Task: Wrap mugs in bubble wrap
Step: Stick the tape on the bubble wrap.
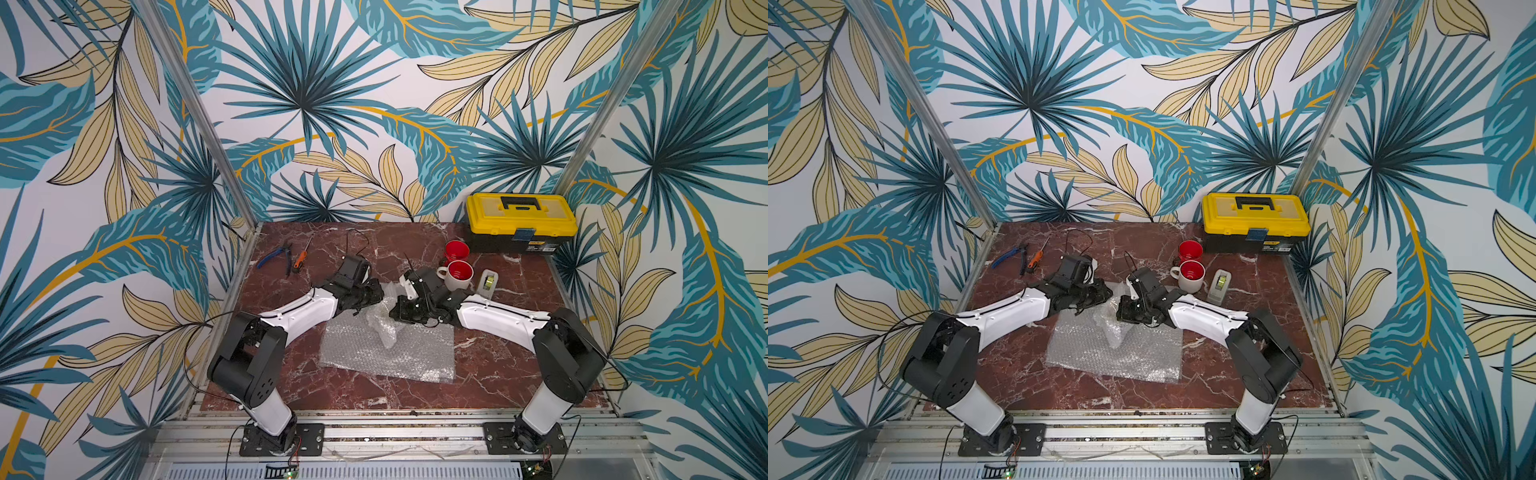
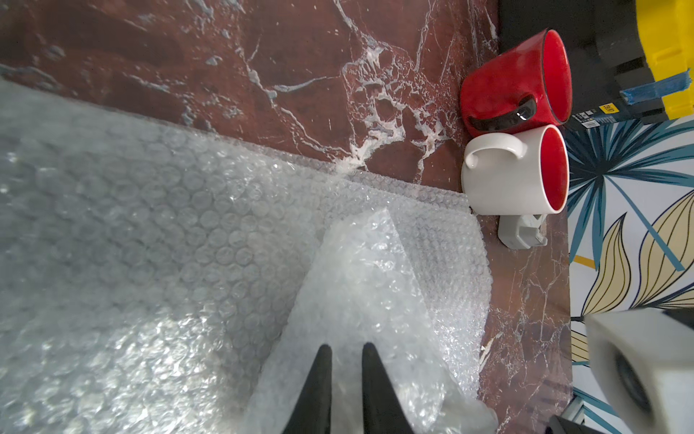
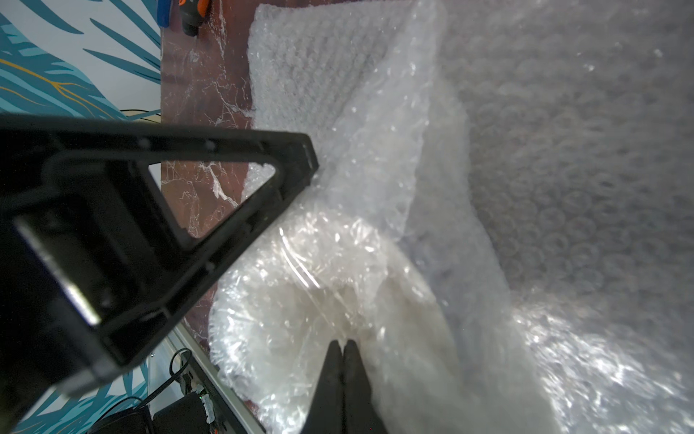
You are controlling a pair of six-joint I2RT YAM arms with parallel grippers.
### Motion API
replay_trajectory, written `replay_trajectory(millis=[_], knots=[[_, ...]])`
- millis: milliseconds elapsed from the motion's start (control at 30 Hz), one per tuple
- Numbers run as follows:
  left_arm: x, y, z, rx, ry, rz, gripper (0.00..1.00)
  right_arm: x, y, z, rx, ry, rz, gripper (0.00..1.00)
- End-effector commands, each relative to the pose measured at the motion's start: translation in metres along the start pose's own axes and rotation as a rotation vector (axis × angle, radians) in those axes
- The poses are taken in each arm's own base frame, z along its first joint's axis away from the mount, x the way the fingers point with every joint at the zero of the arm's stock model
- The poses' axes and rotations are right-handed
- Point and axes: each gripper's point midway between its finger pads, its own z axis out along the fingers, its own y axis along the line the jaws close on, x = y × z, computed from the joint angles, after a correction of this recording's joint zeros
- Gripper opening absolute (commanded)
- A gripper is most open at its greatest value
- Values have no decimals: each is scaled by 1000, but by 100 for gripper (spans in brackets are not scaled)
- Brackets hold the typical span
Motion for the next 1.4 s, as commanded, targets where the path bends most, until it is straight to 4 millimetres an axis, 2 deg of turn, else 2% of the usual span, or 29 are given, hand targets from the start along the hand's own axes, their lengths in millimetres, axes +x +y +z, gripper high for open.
replay_trajectory(millis=[0,67,133,267,400,600,1067,1200,1367], knots=[[1,-7,-8,13,12,8,18,-11,20,-35,-36,-62,-65,13],[-1,-10,-9,20,9,11,18,-7,8,-51,40,-70,-70,13],[-1,-9,-9,19,10,9,18,3,-3,-59,95,-49,-66,10],[0,-9,-8,18,13,11,18,37,-18,-60,130,105,-68,0],[0,-9,-7,19,14,13,18,51,-30,-62,173,167,-88,0],[0,-9,-6,18,16,8,18,47,-29,-54,191,193,-95,0],[7,-6,-4,9,30,5,18,24,-22,-14,176,184,-83,0],[13,-4,0,3,44,5,18,22,-26,0,193,200,-69,0],[19,-3,4,2,55,0,17,20,-26,3,190,195,-58,0]])
